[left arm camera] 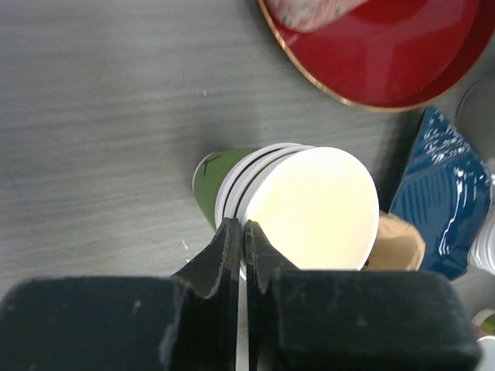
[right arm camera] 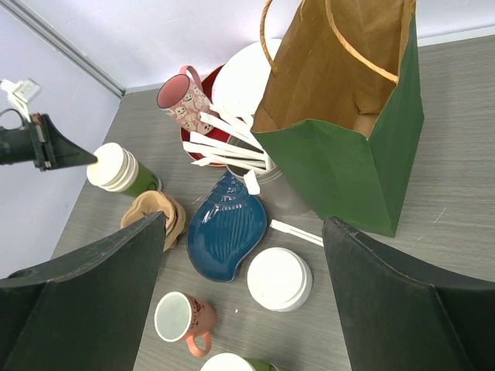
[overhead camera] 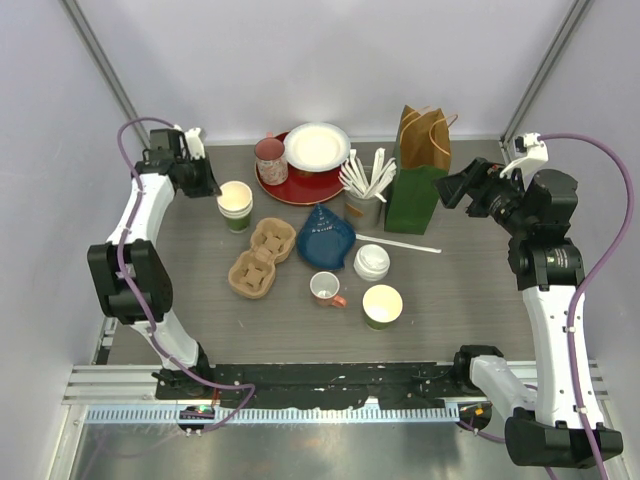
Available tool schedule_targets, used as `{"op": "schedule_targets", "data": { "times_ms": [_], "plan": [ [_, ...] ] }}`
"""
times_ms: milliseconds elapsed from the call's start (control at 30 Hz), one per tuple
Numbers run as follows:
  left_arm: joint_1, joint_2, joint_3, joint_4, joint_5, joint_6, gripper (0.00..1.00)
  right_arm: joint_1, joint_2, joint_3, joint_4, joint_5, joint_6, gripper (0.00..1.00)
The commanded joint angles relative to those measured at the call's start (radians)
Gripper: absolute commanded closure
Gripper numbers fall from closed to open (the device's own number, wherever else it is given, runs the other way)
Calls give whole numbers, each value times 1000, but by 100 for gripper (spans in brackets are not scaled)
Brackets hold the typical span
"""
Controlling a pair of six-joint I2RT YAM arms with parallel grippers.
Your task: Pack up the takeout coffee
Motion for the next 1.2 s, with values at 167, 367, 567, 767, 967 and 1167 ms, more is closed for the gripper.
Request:
{"op": "schedule_targets", "data": {
  "times_ms": [167,367,567,767,967,1167],
  "plan": [
    [-2,-97,102,10,139,-102,94,2,-5,8,63,-27,29,13],
    [-1,-46,8,-45,22,-19,94,2,-7,0,78,-27,47,13],
    [-10,-100,-20,-39,78,-48,94,14,9,15,83,-11,81,17],
    [-7,-163,-120,60,4,-19,93,190,44,120,52,173,69,21],
    [-7,-114,-168,54,7,-19,91,544,214,259,20,357,29,20],
    [-7,-134,-116,31,-59,22,66,774,472,422,20,504,-2,22]
  ]
}}
